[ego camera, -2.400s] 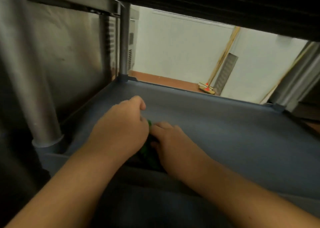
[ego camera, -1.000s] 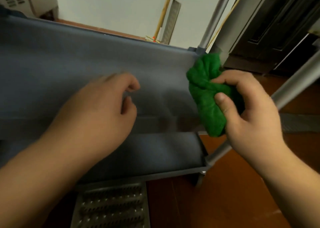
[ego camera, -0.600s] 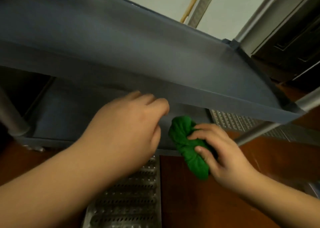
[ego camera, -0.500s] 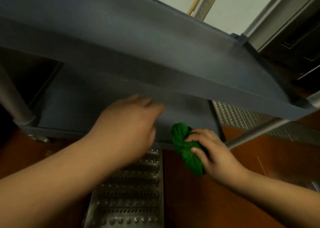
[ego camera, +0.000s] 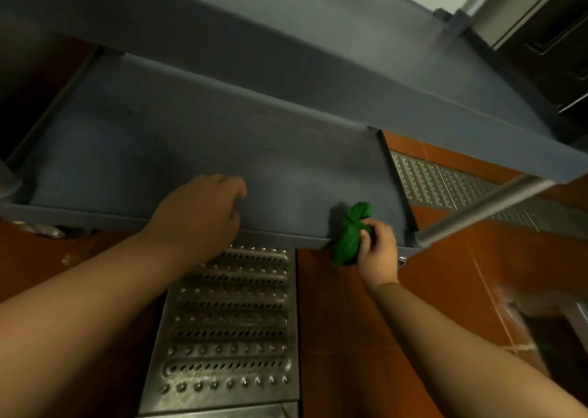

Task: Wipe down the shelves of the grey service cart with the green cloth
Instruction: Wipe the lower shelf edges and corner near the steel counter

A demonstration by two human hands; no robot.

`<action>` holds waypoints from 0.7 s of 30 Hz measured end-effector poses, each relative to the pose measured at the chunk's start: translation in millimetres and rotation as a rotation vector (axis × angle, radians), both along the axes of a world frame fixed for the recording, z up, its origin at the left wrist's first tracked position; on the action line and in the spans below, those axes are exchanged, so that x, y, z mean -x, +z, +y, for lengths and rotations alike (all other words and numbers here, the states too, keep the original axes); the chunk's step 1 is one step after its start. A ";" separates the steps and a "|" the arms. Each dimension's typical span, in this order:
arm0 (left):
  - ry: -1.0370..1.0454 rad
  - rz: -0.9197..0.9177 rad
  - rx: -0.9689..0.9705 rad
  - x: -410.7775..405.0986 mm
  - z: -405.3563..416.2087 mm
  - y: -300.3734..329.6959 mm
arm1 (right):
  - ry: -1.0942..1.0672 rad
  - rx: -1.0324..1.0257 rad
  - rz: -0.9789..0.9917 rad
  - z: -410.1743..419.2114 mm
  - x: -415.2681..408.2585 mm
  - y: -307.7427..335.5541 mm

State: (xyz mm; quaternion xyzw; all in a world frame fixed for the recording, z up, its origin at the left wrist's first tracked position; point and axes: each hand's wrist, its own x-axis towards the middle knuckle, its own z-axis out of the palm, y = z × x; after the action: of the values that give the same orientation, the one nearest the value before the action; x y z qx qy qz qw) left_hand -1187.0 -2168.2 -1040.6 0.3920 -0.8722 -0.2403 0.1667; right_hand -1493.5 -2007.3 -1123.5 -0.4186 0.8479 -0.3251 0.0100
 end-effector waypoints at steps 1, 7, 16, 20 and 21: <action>-0.004 0.003 0.007 6.2 -2.1 -1.0 | -0.034 0.023 -0.009 -1.5 10.8 5.0; 0.067 0.018 -0.004 41.4 -22.4 -8.1 | -0.014 -0.058 0.254 -1.6 104.9 39.5; 0.065 -0.101 -0.009 44.7 -6.4 -24.6 | 0.036 -0.468 0.110 -23.7 142.7 -5.7; 0.068 -0.093 0.002 36.2 -7.8 -25.7 | 0.056 -0.559 0.022 -21.4 141.5 -2.4; 0.056 -0.103 0.006 35.5 -7.1 -26.5 | 0.058 -0.595 0.027 -21.0 140.6 -1.0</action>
State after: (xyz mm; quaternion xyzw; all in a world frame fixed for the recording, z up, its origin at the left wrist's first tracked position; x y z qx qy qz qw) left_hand -1222.5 -2175.2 -1067.1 0.4275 -0.8691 -0.2123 0.1296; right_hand -1634.1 -2028.3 -1124.5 -0.4256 0.8937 -0.0565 0.1302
